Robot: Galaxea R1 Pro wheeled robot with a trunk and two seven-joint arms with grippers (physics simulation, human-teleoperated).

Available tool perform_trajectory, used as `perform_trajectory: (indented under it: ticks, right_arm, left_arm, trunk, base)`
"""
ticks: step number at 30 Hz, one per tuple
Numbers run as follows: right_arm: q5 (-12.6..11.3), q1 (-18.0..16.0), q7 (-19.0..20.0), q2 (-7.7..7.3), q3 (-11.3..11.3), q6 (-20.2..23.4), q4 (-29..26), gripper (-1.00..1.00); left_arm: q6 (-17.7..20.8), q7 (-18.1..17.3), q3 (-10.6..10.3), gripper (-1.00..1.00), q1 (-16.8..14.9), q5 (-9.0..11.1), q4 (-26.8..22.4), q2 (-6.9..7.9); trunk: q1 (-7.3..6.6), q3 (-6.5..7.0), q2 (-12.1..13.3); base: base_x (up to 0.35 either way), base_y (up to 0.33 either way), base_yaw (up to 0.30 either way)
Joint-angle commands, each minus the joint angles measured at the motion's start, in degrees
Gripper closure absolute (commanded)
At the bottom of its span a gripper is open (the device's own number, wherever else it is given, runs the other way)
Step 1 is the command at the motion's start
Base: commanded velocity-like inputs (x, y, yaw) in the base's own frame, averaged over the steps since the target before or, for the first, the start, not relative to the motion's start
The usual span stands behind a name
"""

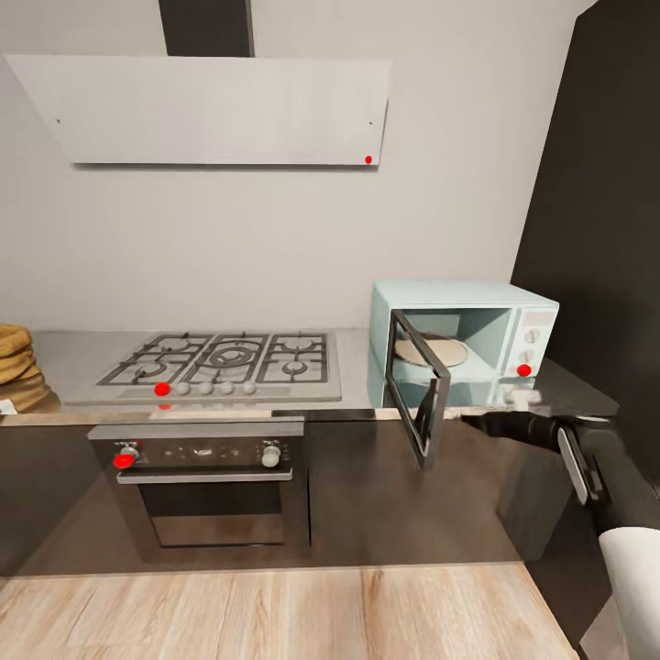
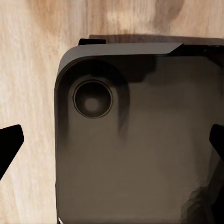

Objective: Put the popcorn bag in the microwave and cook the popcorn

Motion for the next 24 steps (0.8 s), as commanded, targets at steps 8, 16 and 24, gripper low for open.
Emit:
perform_trajectory:
  ticks: [8, 16, 24]
  right_arm:
    - [5.5, 0.0, -1.7, -3.8, -1.2, -8.9, 23.8, -1.0]
    - [8.6, 0.0, -7.0, -3.77, -0.6, -33.1, 56.0, -1.0]
    - [13.0, 17.7, -22.0, 0.31, -0.5, -40.4, 61.0, -1.0]
  left_arm:
    - [-0.2, 0.1, 0.1, -1.0, 0.0, 0.2, 0.0, 0.07]
    - [-0.2, 0.1, 0.1, -1.0, 0.0, 0.2, 0.1, 0.12]
    - [-0.2, 0.1, 0.1, -1.0, 0.0, 0.3, 0.2, 0.16]
  trunk:
    - [0.0, -0.06, 0.0]
    - [0.0, -0.06, 0.0]
    - [0.0, -0.06, 0.0]
  base:
    - [0.0, 0.0, 0.0]
    - [0.0, 0.0, 0.0]
    - [0.0, 0.0, 0.0]
